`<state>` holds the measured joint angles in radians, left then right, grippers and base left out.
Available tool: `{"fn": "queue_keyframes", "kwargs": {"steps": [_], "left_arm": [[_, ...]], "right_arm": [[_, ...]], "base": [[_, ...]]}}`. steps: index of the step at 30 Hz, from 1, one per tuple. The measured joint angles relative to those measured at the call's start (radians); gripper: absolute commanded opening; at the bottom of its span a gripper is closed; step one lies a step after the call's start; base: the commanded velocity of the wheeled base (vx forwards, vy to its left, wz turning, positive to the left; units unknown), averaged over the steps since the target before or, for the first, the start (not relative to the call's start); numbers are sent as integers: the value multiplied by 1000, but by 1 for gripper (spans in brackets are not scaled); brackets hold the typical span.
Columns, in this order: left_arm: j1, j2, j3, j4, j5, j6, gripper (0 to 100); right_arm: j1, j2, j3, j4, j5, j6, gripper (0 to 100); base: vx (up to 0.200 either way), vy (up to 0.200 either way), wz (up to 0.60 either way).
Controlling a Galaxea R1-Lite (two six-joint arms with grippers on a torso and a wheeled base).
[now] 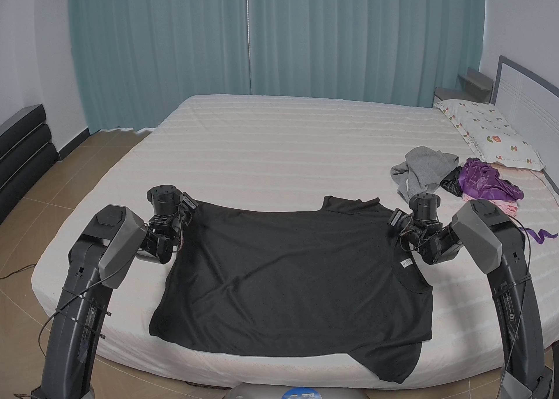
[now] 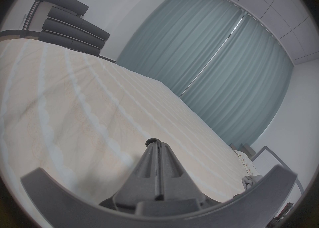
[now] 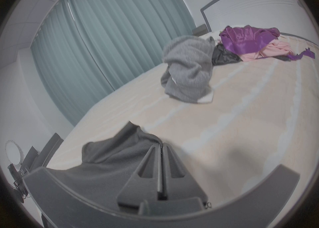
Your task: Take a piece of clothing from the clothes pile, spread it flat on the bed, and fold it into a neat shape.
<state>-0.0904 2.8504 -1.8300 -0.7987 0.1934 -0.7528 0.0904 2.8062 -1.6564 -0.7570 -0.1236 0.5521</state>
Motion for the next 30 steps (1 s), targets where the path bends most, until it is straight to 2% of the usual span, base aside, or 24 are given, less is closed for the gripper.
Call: {"fn": "queue_keyframes", "kwargs": {"steps": [6, 13, 25, 30], "left_arm": [[0, 1, -42, 1, 7, 0, 0], [6, 5, -105, -37, 70, 0, 0], [13, 24, -158, -70, 68, 13, 0], [15, 47, -168, -71, 57, 33, 0]], "right_arm": [[-12, -2, -5, -70, -18, 0, 0], [-29, -12, -38, -135, -74, -12, 0], [-40, -41, -57, -159, -80, -24, 0], [-35, -24, -57, -160, -80, -75, 0]], "base": [[0, 0, 0], [0, 0, 0], [0, 0, 0], [0, 0, 0]]}}
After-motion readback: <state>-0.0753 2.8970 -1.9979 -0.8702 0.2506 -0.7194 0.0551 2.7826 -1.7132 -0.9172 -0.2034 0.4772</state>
